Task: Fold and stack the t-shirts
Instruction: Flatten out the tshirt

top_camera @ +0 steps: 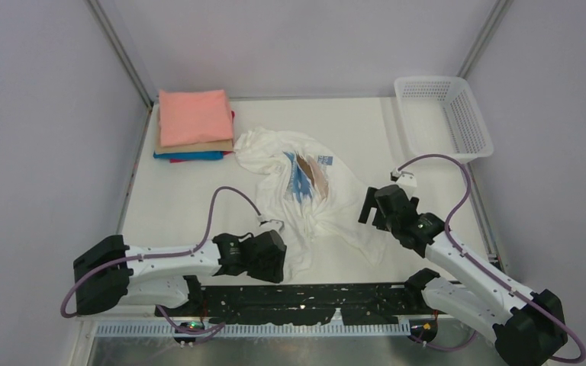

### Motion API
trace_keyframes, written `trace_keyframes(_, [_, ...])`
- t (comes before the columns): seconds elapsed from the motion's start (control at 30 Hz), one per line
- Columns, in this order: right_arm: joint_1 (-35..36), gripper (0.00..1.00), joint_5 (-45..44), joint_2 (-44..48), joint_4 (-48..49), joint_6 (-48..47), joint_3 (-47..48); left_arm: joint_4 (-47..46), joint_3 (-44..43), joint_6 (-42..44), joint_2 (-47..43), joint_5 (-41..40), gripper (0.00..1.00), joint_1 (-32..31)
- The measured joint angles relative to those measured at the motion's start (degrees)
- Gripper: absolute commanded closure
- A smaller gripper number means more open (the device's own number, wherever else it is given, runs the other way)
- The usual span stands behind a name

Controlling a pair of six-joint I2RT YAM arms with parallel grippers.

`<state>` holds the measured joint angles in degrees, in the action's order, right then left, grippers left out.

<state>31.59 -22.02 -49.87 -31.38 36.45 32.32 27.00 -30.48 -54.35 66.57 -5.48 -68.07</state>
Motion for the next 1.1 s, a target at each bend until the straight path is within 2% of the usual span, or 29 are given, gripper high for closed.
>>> trace_keyframes(0.13, [0.0,0.05,-0.3,0.8,0.1,0.9,-1.3,-1.1,-1.3,-0.7,2.7,-0.6,0.63,-0.7])
trace_keyframes(0.2, [0.0,0.05,-0.6,2.1,0.0,1.3,-2.2,-1.9,-1.7,-0.9,3.8,-0.7,0.81,-0.9])
trace_keyframes(0.23, [0.0,0.05,-0.7,2.9,0.0,1.4,-2.4,-2.1,-1.9,-0.9,4.3,-0.8,0.94,-1.0])
trace_keyframes(0.27, [0.0,0.05,-0.9,3.6,0.0,1.5,-2.6,-2.1,-2.4,-1.1,5.3,-0.9,1.0,-1.2])
trace_keyframes(0.4, [0.0,0.05,-1.0,5.8,0.0,1.7,-2.9,-1.0,-3.8,-1.5,7.2,-2.6,1.0,-1.7])
trace_keyframes(0.53, [-0.2,0.05,1.1,6.3,-1.1,1.9,-2.9,5.9,-4.8,-4.7,5.4,-9.2,1.0,-1.4])
trace_keyframes(0.7, [0.7,0.01,5.4,4.2,-6.3,1.4,-2.2,14.6,-4.4,-7.1,-2.7,-17.1,1.0,4.7])
trace_keyframes(0.87, [7.8,0.01,8.0,1.3,-9.9,2.7,-1.9,19.3,-1.6,-7.3,-9.7,-21.6,1.0,13.9])
trace_keyframes(1.0, [14.6,0.04,8.4,-2.1,-13.3,5.9,-1.5,21.5,0.3,-7.2,-13.1,-22.5,1.0,14.6])
trace_keyframes(1.1, [17.1,0.08,8.4,-1.9,-16.4,8.8,-1.4,21.7,1.2,-7.0,-14.7,-22.5,1.0,14.6])
